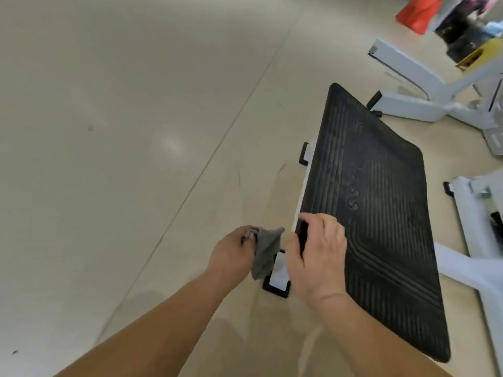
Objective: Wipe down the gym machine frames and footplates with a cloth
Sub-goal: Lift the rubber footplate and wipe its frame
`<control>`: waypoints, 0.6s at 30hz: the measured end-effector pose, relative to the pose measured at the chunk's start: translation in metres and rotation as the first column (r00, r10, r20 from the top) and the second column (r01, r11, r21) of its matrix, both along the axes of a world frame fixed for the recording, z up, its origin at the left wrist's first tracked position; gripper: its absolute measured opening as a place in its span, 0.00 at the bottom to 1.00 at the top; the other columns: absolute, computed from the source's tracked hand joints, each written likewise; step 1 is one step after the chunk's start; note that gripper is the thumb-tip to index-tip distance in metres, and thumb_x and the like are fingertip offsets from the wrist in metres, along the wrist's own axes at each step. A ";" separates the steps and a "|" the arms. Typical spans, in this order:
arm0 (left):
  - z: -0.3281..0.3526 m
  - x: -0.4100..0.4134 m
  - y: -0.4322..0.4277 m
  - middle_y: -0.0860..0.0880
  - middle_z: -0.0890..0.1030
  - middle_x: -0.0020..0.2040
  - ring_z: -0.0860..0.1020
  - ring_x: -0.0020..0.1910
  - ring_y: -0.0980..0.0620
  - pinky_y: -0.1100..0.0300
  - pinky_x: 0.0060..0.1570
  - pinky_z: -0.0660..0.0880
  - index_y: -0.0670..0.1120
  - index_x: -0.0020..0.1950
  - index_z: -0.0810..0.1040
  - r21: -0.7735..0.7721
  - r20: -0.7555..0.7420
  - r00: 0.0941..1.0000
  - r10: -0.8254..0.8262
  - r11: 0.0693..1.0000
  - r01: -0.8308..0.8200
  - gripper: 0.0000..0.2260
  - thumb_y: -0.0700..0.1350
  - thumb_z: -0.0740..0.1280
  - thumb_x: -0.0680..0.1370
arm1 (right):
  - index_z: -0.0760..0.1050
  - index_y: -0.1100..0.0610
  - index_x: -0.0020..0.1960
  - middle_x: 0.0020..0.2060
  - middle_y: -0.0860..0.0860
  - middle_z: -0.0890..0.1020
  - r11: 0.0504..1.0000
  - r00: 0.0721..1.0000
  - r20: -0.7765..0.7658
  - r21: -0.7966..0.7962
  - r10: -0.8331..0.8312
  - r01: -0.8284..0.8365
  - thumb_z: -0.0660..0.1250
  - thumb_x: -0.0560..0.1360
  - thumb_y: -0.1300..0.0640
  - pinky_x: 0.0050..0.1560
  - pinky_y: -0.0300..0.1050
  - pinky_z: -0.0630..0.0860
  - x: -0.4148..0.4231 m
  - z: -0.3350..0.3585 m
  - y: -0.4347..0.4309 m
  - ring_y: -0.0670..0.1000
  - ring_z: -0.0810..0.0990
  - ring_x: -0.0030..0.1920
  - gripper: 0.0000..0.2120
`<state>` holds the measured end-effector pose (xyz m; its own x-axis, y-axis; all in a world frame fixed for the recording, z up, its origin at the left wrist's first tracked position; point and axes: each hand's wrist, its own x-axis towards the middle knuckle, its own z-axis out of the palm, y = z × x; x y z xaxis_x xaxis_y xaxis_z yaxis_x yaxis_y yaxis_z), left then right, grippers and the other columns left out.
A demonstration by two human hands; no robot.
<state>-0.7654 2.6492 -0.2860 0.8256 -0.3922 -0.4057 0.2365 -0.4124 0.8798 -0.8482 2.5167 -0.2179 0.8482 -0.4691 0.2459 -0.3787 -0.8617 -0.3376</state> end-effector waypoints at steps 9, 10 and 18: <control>-0.011 -0.022 -0.051 0.62 0.82 0.53 0.80 0.55 0.57 0.57 0.61 0.75 0.54 0.58 0.83 -0.394 -0.251 0.965 0.070 0.904 -0.168 0.12 0.51 0.60 0.84 | 0.73 0.61 0.71 0.63 0.52 0.72 1.000 0.999 0.038 0.027 -0.010 0.009 0.56 0.80 0.50 0.65 0.60 0.72 0.003 -0.009 -0.006 0.54 0.72 0.64 0.24; -0.007 -0.030 -0.059 0.59 0.83 0.59 0.80 0.60 0.57 0.55 0.66 0.75 0.53 0.63 0.82 -0.480 -0.302 0.953 -0.022 0.867 -0.132 0.13 0.51 0.61 0.84 | 0.73 0.61 0.71 0.63 0.52 0.73 1.000 0.999 0.045 0.030 -0.008 0.007 0.56 0.80 0.50 0.66 0.60 0.72 0.003 -0.009 -0.006 0.53 0.72 0.64 0.24; -0.039 -0.029 -0.068 0.57 0.82 0.36 0.79 0.34 0.59 0.57 0.40 0.77 0.52 0.42 0.79 -0.278 -0.242 0.951 0.190 0.926 -0.255 0.10 0.55 0.69 0.79 | 0.74 0.61 0.71 0.64 0.49 0.71 0.999 0.995 0.103 0.049 0.005 -0.010 0.55 0.81 0.52 0.68 0.59 0.70 0.002 -0.017 -0.012 0.51 0.71 0.65 0.23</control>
<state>-0.7940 2.5812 -0.3249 0.8160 -0.3389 -0.4682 0.4814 -0.0498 0.8751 -0.8466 2.5051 -0.2353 0.8232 -0.4765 0.3089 -0.3334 -0.8459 -0.4163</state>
